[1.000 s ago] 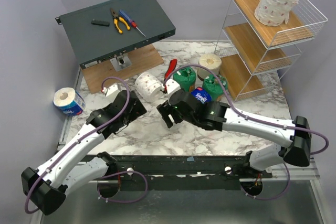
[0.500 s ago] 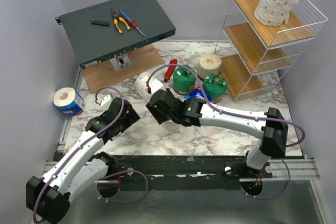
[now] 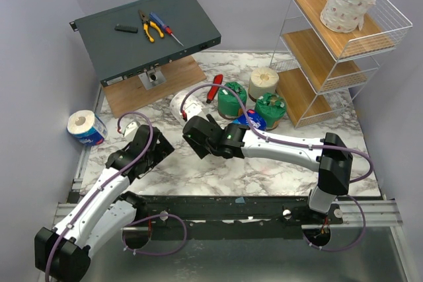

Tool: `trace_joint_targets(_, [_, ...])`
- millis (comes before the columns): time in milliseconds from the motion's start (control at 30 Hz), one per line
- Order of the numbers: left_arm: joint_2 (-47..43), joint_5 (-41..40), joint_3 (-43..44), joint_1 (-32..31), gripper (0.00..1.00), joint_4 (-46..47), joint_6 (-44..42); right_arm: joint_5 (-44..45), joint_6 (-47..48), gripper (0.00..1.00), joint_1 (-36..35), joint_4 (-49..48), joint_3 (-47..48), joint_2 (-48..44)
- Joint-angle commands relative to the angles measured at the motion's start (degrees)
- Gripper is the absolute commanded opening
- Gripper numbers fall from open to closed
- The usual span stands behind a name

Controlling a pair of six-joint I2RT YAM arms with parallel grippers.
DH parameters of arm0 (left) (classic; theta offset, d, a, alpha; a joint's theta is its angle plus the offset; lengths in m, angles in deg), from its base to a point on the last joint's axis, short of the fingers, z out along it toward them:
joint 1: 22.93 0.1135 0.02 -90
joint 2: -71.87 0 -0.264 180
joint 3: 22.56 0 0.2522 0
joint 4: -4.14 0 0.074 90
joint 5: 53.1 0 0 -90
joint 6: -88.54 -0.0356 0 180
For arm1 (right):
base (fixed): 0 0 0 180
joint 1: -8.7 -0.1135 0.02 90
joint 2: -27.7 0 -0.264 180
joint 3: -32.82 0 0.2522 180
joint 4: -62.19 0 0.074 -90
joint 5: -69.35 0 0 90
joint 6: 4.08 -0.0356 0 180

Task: Place and organize the paper towels onto the shelf
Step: Pick up the paper towel from the center of the board.

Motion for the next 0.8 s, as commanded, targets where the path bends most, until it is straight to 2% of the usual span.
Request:
trace_joint_targets(0, [-0.3, 1.7, -1.1, 0.6, 0.98, 1.7, -1.2, 1.0, -1.7, 0.66, -0.4, 1.4, -0.8, 0.4])
trace_joint_targets(333, [1.9, 3.1, -1.1, 1.5, 0.99, 3.7, -2.0, -0.1, -2.5, 0.62, -0.5, 1.3, -2.9, 0.9])
trace_joint_targets(767, [1.7, 3.8, -2.0, 1.9, 0.99, 4.5, -2.1, -0.9, -2.4, 0.51, -0.4, 0.3, -3.7, 1.8])
